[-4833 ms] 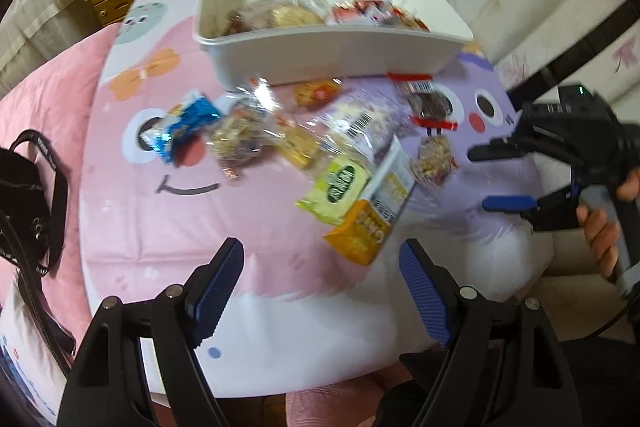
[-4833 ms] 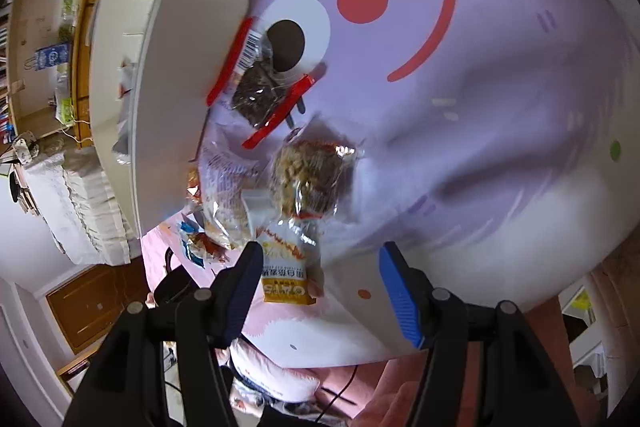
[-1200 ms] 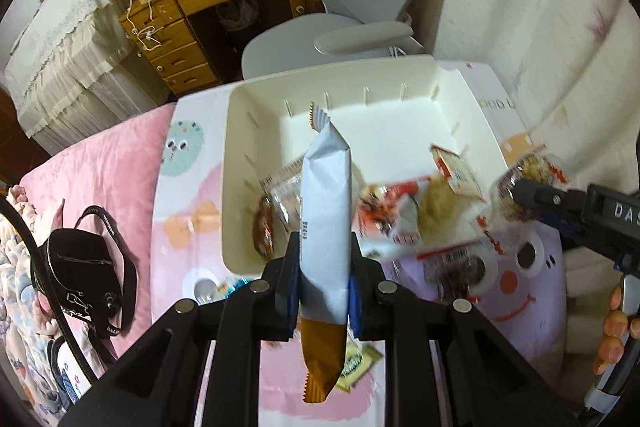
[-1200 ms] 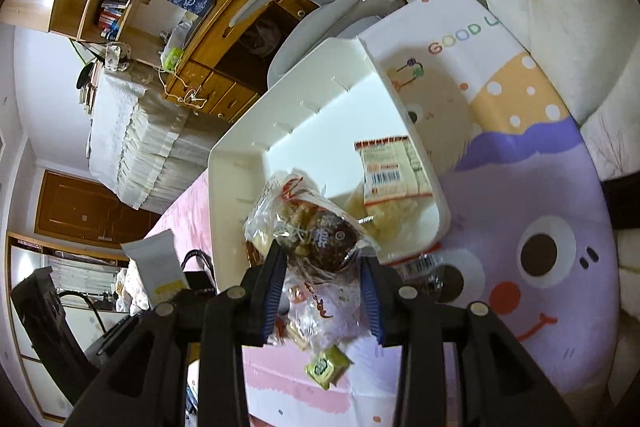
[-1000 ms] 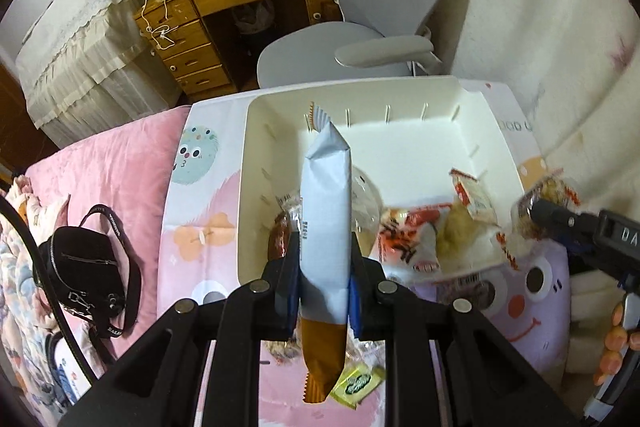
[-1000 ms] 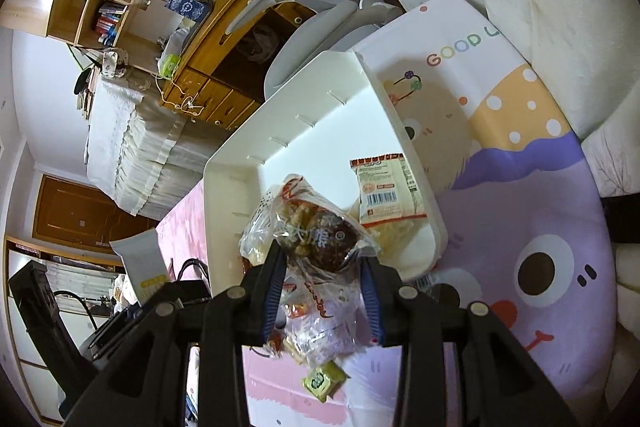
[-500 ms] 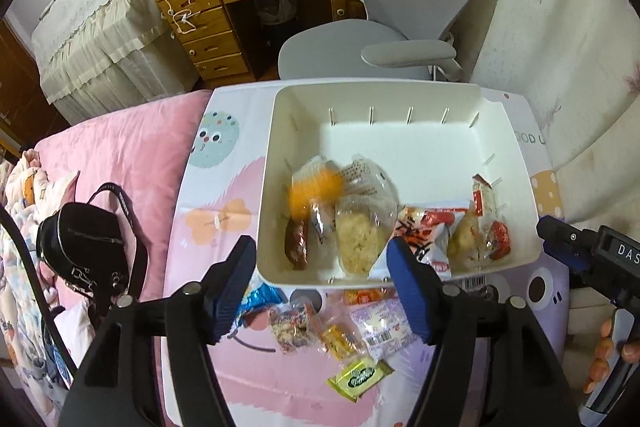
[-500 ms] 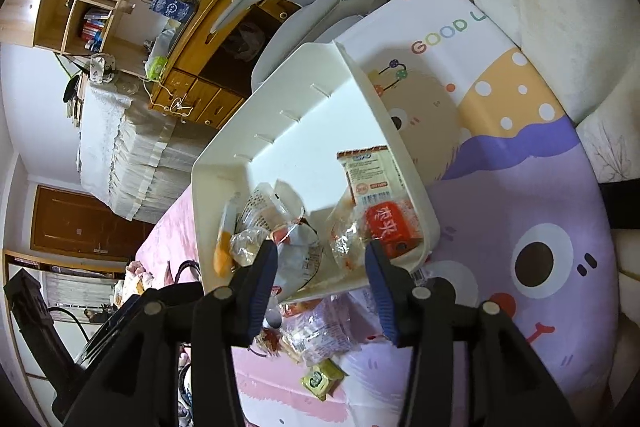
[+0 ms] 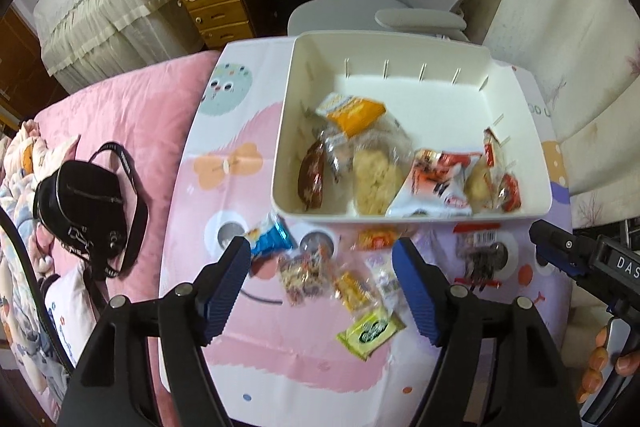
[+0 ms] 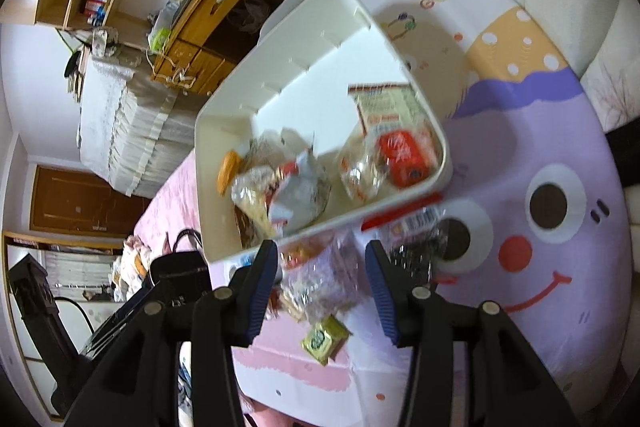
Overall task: Organize snacks
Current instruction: 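Withdraw both tools from the tray toward the remaining snacks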
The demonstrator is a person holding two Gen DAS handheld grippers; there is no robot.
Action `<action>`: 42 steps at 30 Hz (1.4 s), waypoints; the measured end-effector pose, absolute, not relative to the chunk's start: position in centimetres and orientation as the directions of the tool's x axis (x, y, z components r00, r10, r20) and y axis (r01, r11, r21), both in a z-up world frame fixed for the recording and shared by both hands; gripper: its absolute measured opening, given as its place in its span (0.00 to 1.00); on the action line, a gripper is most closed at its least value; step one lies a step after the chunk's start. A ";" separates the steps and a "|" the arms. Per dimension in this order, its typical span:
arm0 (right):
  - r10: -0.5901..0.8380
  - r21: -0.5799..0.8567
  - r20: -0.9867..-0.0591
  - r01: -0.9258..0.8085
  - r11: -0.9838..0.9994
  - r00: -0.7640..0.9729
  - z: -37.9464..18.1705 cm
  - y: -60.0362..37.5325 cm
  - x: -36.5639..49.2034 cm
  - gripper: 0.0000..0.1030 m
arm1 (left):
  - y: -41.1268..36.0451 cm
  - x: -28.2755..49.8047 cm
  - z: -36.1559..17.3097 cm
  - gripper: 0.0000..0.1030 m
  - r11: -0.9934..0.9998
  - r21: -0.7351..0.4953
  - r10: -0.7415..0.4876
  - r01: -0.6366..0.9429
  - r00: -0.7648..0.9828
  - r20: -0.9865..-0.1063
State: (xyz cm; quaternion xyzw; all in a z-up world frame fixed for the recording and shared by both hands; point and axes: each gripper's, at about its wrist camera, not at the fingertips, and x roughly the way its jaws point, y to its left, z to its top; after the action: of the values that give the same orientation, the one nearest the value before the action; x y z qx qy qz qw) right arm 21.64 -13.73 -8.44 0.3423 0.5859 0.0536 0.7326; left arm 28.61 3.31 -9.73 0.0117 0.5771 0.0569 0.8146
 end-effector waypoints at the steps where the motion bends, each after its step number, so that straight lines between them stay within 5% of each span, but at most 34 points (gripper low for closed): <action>1: 0.481 0.560 -0.825 0.316 0.766 0.298 -8.6 -13.4 21.3 0.45 | 3.6 28.3 -9.9 0.70 0.993 0.083 0.105 -0.082 0.322 -0.941; 20: 0.400 0.455 -0.889 0.342 0.822 0.223 -9.8 -9.1 16.6 0.45 | 11.7 24.1 -12.4 0.71 0.996 0.037 0.056 -0.078 0.252 -0.966; 42: 0.280 0.402 -0.913 0.529 0.747 0.298 -12.8 1.3 12.0 0.47 | 15.9 27.0 -15.5 0.72 0.956 -0.002 -0.072 0.293 0.227 -0.971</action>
State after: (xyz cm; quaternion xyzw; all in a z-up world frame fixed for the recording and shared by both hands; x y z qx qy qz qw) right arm 12.04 1.25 -12.76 0.3452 0.5863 -0.0855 0.7279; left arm 27.02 15.90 -15.49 0.0907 0.6107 -0.1173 0.7779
